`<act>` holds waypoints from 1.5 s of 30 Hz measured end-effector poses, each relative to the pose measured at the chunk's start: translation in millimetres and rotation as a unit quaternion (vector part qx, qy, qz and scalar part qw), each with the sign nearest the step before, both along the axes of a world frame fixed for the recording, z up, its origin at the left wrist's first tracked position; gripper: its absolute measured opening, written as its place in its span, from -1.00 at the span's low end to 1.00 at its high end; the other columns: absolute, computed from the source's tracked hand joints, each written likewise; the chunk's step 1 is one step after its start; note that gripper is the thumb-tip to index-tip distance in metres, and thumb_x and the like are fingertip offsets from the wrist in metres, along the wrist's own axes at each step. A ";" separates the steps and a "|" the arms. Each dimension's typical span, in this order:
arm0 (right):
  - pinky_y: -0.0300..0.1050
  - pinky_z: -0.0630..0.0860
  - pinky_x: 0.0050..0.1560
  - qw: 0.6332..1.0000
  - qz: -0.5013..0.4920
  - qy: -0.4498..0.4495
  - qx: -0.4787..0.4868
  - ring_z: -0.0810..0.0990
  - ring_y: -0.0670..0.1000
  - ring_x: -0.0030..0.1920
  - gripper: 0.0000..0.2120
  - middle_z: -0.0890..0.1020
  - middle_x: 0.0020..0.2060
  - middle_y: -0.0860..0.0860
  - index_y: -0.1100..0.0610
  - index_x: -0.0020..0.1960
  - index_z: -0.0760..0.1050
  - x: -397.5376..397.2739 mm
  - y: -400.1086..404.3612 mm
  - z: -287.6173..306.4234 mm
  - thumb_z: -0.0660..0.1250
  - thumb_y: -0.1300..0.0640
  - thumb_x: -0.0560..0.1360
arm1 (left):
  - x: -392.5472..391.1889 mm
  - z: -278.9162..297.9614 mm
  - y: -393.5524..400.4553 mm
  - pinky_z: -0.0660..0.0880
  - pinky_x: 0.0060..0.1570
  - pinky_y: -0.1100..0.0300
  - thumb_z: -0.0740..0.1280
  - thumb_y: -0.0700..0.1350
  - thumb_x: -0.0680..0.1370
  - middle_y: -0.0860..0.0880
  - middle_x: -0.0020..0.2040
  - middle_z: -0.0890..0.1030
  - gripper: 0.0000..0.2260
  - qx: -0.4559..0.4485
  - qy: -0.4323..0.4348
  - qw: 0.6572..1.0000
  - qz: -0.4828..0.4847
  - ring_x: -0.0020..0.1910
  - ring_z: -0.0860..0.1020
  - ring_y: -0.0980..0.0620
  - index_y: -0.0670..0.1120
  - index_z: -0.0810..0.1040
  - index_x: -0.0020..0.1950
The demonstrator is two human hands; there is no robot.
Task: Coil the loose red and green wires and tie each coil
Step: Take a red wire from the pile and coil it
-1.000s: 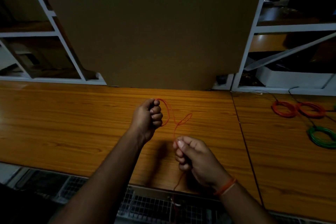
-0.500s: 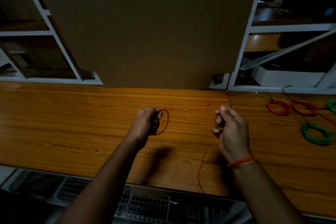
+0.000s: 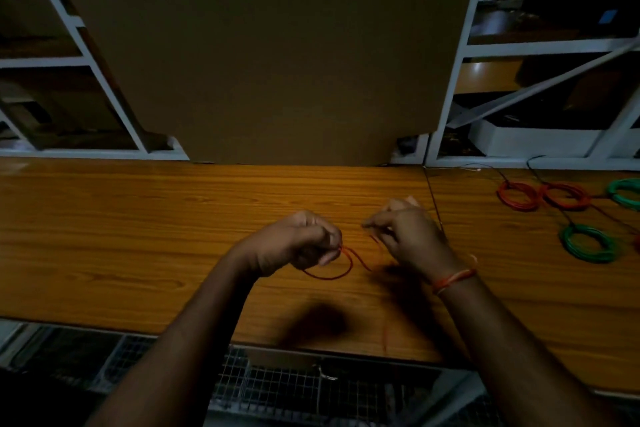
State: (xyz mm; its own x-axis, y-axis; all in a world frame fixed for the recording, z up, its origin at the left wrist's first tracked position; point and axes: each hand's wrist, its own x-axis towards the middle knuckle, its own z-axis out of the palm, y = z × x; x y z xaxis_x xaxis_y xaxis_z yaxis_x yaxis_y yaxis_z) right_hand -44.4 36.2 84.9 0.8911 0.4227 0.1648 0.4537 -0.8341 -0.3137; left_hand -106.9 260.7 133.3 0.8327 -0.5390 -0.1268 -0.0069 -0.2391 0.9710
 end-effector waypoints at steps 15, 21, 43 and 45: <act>-0.14 0.63 -0.10 0.877 0.027 0.262 0.401 0.72 -0.04 -0.08 -0.71 0.68 0.06 0.00 0.02 0.17 0.58 -77.1 0.7 3.3 0.48 0.26 0.51 | 15.1 11.6 -3.2 0.02 -0.30 0.02 0.10 -0.10 0.67 -0.02 -0.35 0.24 -0.65 -0.129 -0.017 0.963 0.236 -0.36 0.11 -0.04 -0.05 0.47 -0.28; -0.35 0.49 -0.07 0.960 -0.007 0.103 0.262 0.61 -0.21 -0.05 -0.84 0.64 -0.05 -0.15 -0.07 0.08 0.65 -75.1 -1.9 -2.6 0.47 0.13 0.53 | 14.9 -0.1 7.1 0.06 -0.35 0.05 0.11 -0.09 0.67 -0.03 -0.34 0.25 -0.67 -0.125 -0.026 0.955 0.267 -0.36 0.13 -0.05 -0.05 0.48 -0.25; -0.13 0.50 -0.11 0.932 -0.098 0.125 0.325 0.54 -0.04 -0.05 -0.80 0.54 -0.07 -0.03 -0.05 -0.02 0.51 -68.7 9.8 -8.9 0.48 0.18 0.49 | 6.0 -2.7 31.1 0.18 -0.35 0.10 0.13 -0.06 0.68 -0.04 -0.33 0.29 -0.67 -0.087 -0.046 0.953 0.286 -0.36 0.24 -0.02 -0.01 0.51 -0.26; -0.21 0.46 -0.11 0.933 -0.084 0.131 0.324 0.53 -0.06 -0.04 -0.71 0.51 -0.05 -0.04 -0.06 0.09 0.53 -70.5 8.3 -10.3 0.41 0.28 0.50 | 5.1 2.8 30.9 0.17 -0.35 0.10 0.13 -0.08 0.67 -0.06 -0.33 0.27 -0.66 -0.087 -0.059 0.956 0.276 -0.36 0.21 -0.04 -0.01 0.50 -0.27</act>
